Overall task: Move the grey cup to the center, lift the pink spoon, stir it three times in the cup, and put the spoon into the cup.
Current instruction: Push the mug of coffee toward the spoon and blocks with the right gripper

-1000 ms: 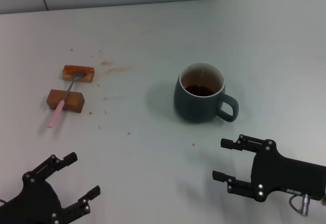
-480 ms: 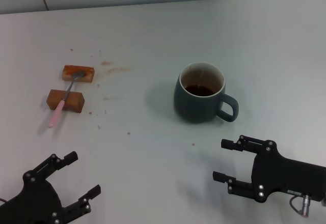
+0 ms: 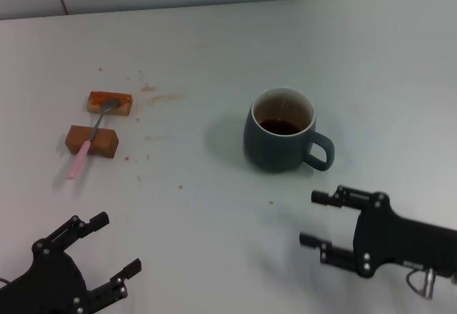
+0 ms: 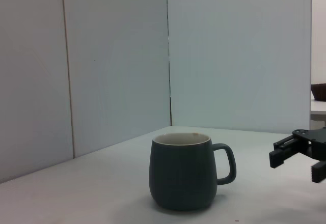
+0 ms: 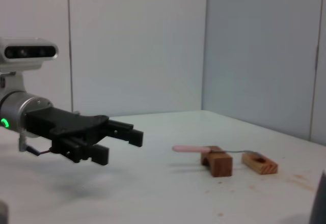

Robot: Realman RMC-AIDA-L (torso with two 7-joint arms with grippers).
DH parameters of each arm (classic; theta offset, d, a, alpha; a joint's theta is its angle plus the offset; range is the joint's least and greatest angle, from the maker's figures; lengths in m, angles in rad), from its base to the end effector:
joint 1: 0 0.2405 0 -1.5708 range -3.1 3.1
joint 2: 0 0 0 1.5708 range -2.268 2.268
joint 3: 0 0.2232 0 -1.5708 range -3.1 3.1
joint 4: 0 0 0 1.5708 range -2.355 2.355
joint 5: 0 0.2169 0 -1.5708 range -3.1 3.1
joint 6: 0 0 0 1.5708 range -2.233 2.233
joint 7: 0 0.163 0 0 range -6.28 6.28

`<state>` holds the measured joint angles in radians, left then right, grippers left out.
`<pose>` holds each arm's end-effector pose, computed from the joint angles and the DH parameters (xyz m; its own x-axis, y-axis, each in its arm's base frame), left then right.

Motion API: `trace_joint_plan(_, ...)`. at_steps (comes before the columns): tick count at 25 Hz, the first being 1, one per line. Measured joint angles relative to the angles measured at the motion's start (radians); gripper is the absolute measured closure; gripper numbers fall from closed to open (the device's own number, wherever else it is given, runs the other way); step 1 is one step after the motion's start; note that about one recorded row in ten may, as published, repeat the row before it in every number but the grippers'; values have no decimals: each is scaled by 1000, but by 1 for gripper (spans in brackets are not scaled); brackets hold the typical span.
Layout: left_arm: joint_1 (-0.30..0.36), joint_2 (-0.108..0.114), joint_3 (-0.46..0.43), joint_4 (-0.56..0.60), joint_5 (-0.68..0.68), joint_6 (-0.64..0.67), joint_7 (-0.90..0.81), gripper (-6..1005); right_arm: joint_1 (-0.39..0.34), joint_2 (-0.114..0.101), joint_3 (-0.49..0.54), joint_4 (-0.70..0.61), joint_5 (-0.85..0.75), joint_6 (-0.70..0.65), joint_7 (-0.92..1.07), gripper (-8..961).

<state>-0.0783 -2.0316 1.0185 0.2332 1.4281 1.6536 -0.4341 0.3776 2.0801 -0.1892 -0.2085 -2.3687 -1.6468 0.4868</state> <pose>-0.3155 0.1687 -0.0343 0.7823 0.0267 0.6224 0.3793 -0.8129 -0.4419 0.2854 0.2187 -0.0576 0.8223 -0.0154 -0.5688 -0.2306 -0.9229 -0.3084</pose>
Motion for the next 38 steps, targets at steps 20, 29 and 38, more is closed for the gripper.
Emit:
trace_joint_plan(20,2,-6,-2,-6,-6,0,25,181,23,1,29,-55,454,108,-227,821)
trace_joint_plan(29,-1,-12,-15,0,-9,0,24,181,50,6,13,-37,445,263,-499,922)
trace_joint_plan(38,-15,-12,-17,2,-9,0,17,181,68,5,-33,57,445,336,-652,924)
